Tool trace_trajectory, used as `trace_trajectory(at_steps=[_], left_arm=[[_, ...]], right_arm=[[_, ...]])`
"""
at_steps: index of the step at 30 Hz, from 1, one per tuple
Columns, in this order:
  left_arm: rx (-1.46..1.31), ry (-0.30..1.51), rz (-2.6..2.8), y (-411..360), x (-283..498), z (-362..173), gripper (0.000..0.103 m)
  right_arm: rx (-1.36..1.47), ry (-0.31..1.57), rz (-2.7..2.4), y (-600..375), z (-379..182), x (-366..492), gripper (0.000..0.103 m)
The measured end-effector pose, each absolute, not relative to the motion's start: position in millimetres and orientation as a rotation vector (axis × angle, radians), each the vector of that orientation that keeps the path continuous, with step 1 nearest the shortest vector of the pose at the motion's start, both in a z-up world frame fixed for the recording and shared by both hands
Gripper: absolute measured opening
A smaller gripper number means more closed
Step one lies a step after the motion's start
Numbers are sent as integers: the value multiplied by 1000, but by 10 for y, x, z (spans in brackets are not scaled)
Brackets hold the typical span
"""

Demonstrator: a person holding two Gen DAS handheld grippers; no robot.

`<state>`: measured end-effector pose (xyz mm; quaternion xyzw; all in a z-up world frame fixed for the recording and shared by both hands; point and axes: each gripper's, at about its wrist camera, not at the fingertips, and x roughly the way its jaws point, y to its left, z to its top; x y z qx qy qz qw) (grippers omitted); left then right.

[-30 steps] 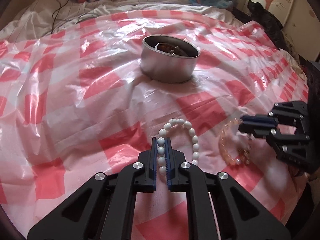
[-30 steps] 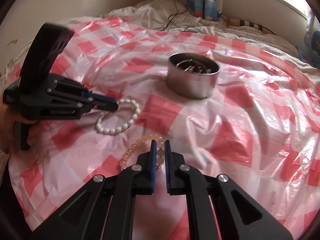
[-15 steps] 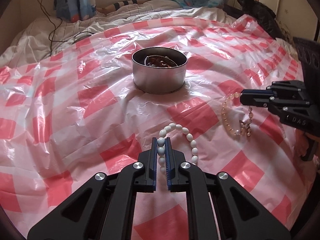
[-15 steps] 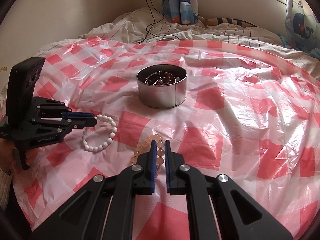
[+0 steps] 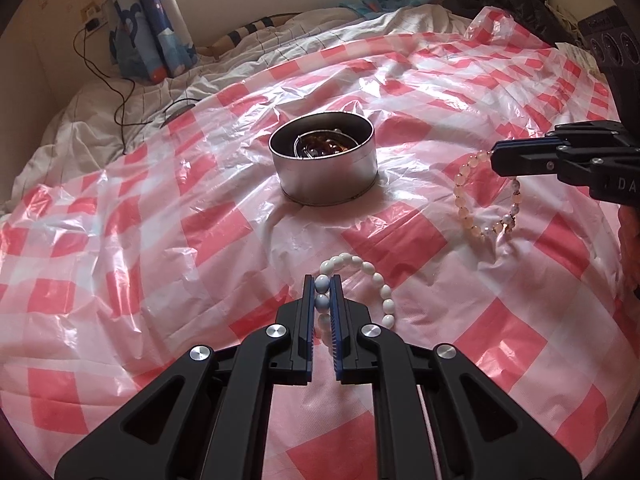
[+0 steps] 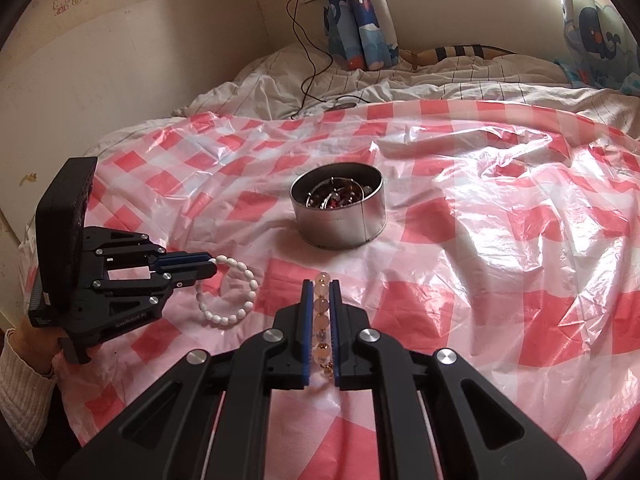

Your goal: Organize jewelry

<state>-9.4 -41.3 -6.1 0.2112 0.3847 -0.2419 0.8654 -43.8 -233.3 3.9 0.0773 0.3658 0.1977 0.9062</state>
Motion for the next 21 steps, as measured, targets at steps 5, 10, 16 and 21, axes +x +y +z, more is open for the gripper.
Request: trace_trajectory(at_steps=[5, 10, 16, 21], left_arm=[[465, 775, -494, -469, -135, 19, 7], [479, 743, -486, -533, -172, 113, 7], [411, 749, -525, -522, -143, 193, 7], [228, 814, -582, -309, 29, 136, 7]], right_arm=[[171, 721, 423, -2343, 108, -456, 8], [187, 692, 438, -2349, 175, -462, 8], [218, 673, 457, -2385, 226, -462, 8], [274, 749, 438, -2489, 64, -331, 8]])
